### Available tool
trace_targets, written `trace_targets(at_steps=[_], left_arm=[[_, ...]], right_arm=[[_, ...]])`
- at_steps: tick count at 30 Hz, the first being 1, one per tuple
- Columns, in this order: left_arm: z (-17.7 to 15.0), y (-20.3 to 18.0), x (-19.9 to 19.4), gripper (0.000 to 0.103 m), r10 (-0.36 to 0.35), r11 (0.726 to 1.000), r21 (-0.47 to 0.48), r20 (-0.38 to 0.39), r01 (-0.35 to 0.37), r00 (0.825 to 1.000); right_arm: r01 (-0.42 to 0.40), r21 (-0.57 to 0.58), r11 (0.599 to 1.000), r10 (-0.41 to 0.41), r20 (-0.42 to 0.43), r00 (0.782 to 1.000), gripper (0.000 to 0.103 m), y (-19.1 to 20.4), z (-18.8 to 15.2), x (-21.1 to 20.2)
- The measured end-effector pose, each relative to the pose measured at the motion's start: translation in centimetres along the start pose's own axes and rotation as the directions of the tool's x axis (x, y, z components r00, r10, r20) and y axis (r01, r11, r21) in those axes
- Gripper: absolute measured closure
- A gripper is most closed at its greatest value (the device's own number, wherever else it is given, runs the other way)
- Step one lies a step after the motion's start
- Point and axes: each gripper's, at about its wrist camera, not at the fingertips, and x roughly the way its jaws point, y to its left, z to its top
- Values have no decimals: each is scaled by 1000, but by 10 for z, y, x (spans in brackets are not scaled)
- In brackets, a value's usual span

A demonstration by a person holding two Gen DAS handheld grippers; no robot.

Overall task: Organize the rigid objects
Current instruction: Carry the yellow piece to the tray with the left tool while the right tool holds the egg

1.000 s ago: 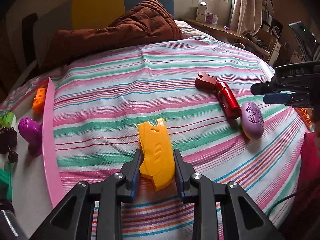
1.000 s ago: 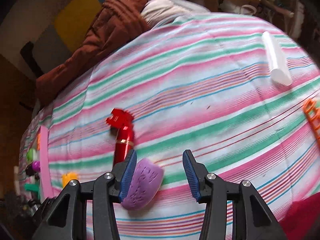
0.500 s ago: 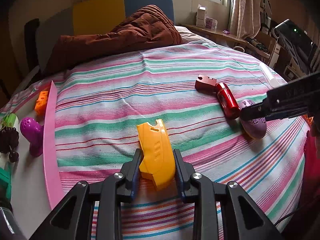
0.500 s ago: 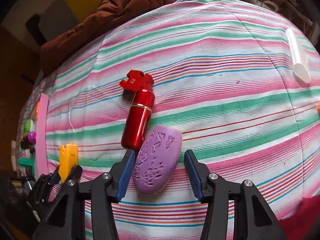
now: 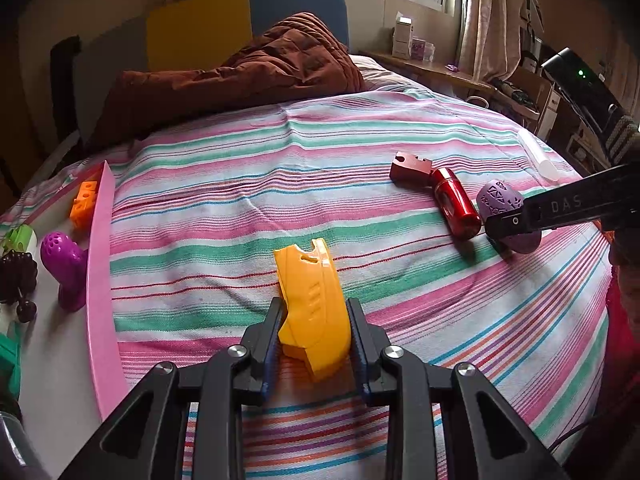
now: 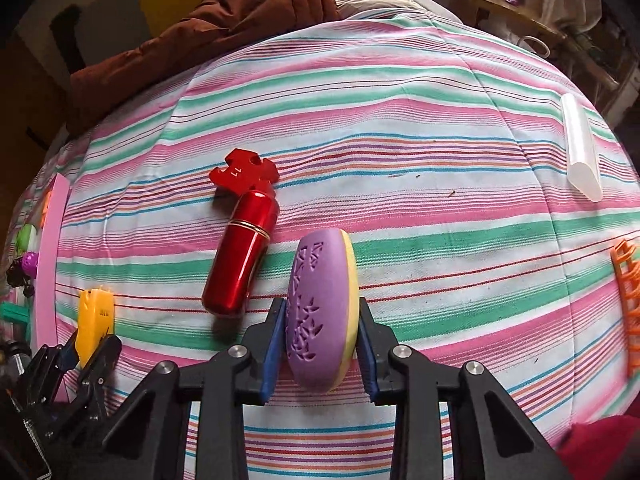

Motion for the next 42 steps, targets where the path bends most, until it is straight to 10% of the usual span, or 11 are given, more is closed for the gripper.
trace_targets(at_steps=[42], left_arm=[[9, 61, -115, 74, 119, 984, -140, 71, -108, 990]], right_arm=[[72, -90, 993, -64, 89, 994, 72, 11, 0, 5]])
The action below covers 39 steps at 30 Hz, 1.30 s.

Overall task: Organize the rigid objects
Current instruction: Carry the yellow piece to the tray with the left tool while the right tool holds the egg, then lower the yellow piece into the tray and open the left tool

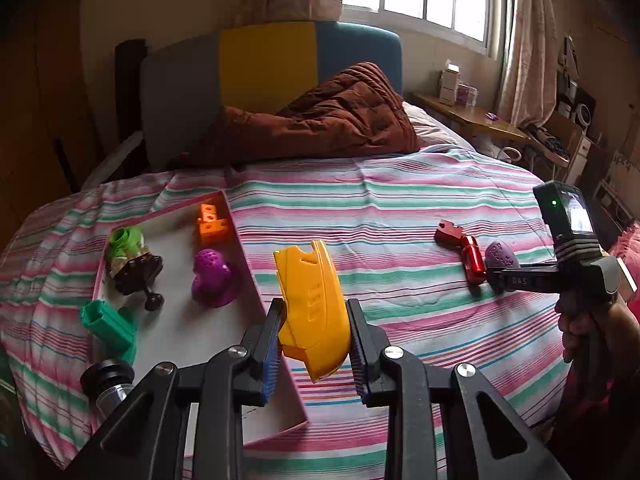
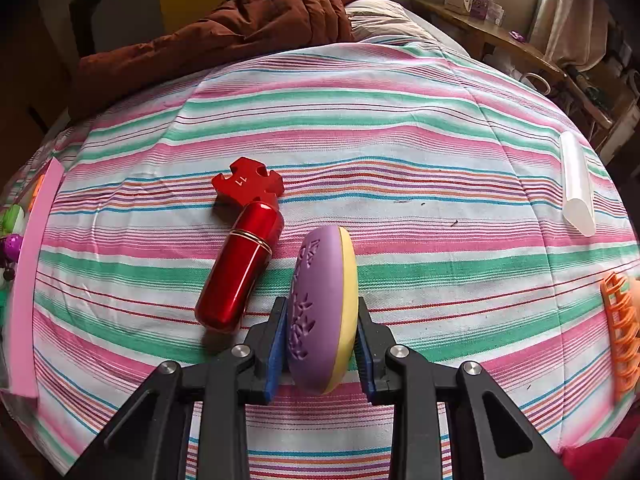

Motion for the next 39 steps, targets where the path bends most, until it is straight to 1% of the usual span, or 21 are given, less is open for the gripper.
trace_targets(at_steps=[11, 19, 31, 39], left_arm=[[-9, 31, -5, 74, 46, 998, -52, -10, -47, 999], [-16, 51, -5, 74, 72, 994, -85, -28, -74, 997], [-33, 78, 9, 74, 111, 983, -135, -99, -123, 989], [-44, 90, 23, 74, 130, 978, -145, -143, -150, 981]], right_arm=[[21, -13, 1000, -21, 11, 1000, 72, 3, -2, 0], [21, -21, 1000, -21, 10, 1000, 72, 3, -2, 1], [33, -24, 999, -33, 10, 999, 72, 4, -1, 2], [40, -27, 999, -39, 16, 999, 72, 4, -2, 1]])
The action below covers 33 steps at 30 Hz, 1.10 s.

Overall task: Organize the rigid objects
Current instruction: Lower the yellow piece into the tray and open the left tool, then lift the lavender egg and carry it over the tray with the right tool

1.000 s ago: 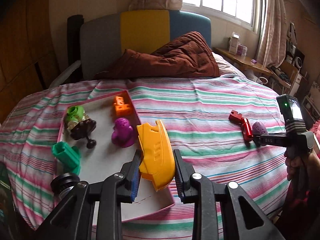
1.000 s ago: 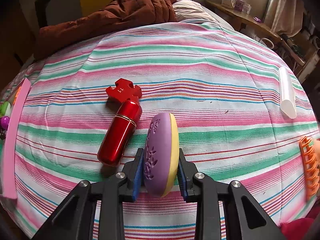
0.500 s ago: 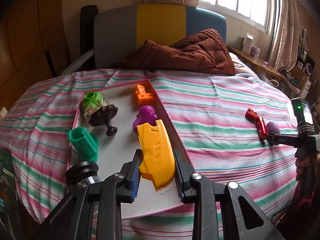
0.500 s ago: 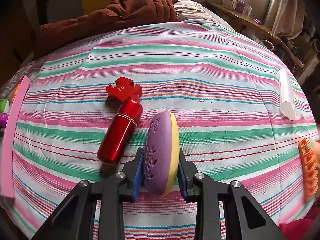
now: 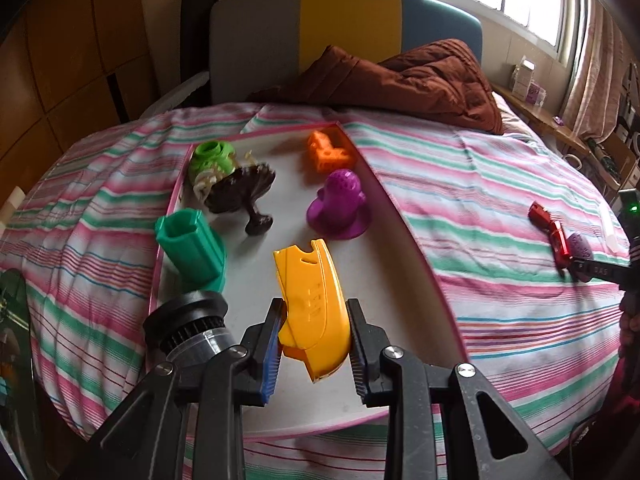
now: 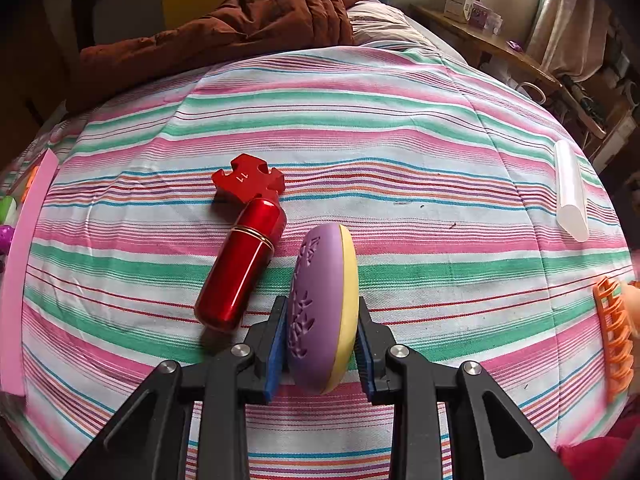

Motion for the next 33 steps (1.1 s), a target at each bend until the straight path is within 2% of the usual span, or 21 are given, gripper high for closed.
trace_targets(at_steps=[3, 6, 11, 13, 15, 19, 27, 33], left_arm=[[-5, 6, 12, 74, 18, 1000, -9, -30, -18, 999], [-8, 4, 14, 74, 35, 999, 26, -9, -35, 999], [-8, 3, 15, 73, 28, 999, 46, -2, -28, 1000], [-8, 4, 14, 67, 9, 999, 41, 1, -9, 1000], [-8, 6, 12, 66, -7, 1000, 29, 5, 7, 1000], [-8, 7, 9, 65, 8, 1000, 29, 11, -9, 1000], [-5, 9, -8, 64, 9, 1000, 15, 36, -9, 999], [1, 13, -30, 64, 43, 999, 2, 80, -44, 996]], right_arm=[[0, 0, 1000, 0, 1, 1000, 72, 0, 0, 0], [0, 0, 1000, 0, 1, 1000, 72, 0, 0, 0], [-1, 2, 1000, 1, 1, 1000, 72, 0, 0, 0], [-2, 4, 1000, 2, 2, 1000, 72, 0, 0, 0], [-1, 3, 1000, 1, 2, 1000, 72, 0, 0, 0], [-1, 3, 1000, 1, 2, 1000, 72, 0, 0, 0], [4, 4, 1000, -4, 8, 1000, 72, 0, -1, 0], [9, 6, 1000, -9, 18, 1000, 73, 0, -1, 0]])
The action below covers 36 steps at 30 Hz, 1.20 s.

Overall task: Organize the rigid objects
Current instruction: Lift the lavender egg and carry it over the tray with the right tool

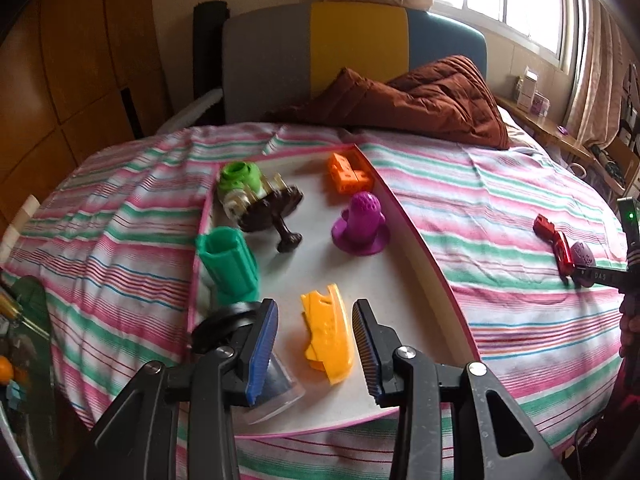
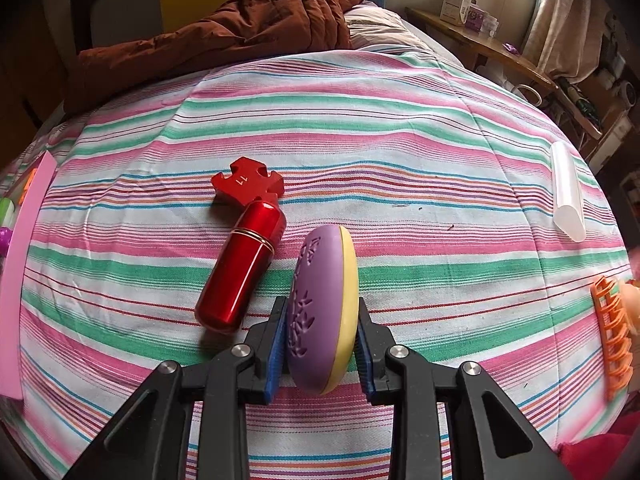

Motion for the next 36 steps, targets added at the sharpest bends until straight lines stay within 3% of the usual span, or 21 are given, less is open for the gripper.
trace_targets(at_steps=[14, 23, 36], left_arm=[[1, 24, -17, 64, 21, 997, -69, 21, -19, 1000], [-5, 43, -22, 64, 35, 994, -101, 33, -32, 999], [-11, 64, -26, 64, 53, 987, -151, 34, -47, 998]], right_arm=[[11, 11, 1000, -11, 21, 1000, 73, 2, -3, -3], [-37, 49, 998, 38, -30, 999, 74, 4, -10, -13], [-89, -19, 996, 90, 66, 994, 74, 49, -18, -64]])
